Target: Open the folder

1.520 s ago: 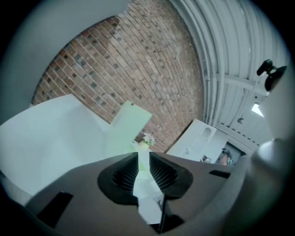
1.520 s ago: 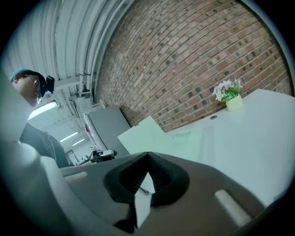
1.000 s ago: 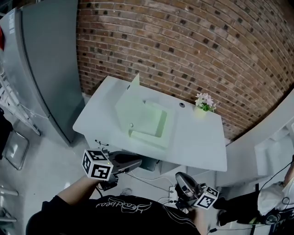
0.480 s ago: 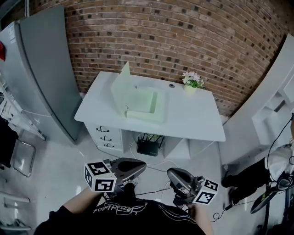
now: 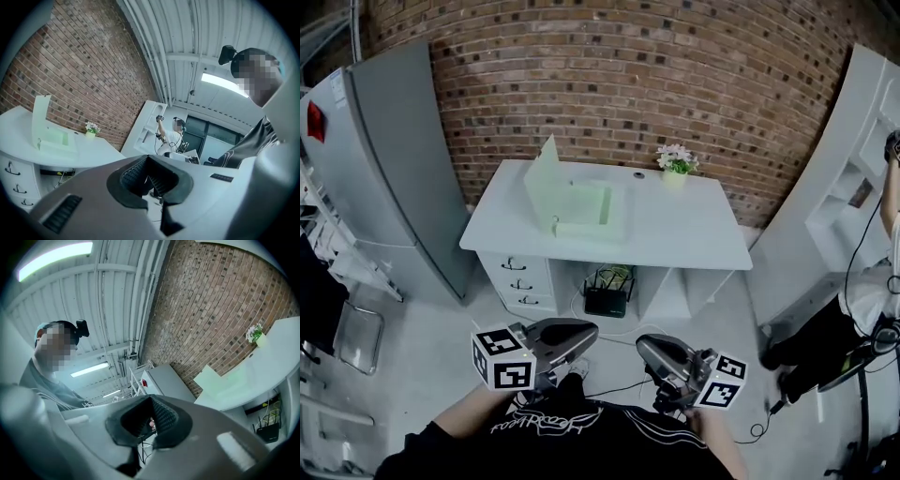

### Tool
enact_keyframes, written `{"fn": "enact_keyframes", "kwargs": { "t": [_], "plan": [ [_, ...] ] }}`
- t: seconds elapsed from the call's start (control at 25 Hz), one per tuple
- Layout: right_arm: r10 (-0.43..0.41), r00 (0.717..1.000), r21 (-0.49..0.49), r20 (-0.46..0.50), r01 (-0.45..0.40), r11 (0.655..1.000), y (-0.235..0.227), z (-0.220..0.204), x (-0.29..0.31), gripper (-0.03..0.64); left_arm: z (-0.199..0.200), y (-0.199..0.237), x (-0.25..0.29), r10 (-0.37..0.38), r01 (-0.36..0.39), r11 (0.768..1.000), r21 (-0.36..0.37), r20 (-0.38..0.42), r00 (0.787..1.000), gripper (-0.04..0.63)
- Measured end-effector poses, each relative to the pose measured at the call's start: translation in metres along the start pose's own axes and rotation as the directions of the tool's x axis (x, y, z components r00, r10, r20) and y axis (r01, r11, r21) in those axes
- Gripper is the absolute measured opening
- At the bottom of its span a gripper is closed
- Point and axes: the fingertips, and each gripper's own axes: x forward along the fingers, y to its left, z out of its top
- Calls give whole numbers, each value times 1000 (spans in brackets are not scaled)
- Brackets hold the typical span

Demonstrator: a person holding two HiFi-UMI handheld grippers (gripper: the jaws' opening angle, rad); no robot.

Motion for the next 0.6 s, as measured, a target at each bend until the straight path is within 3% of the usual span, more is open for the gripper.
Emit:
{"fn": "enact_keyframes", "kwargs": {
  "t": [0.36,0.6],
  "plan": [
    [29,999,-13,44,-28,1000,19,11,-6,3,10,-17,-4,10,-10,998,55,-1,1000,3],
    [18,999,-20,51,-17,1000,18,11,-12,3,7,-19,1,13,-13,999,53,-1,1000,3]
  ]
}}
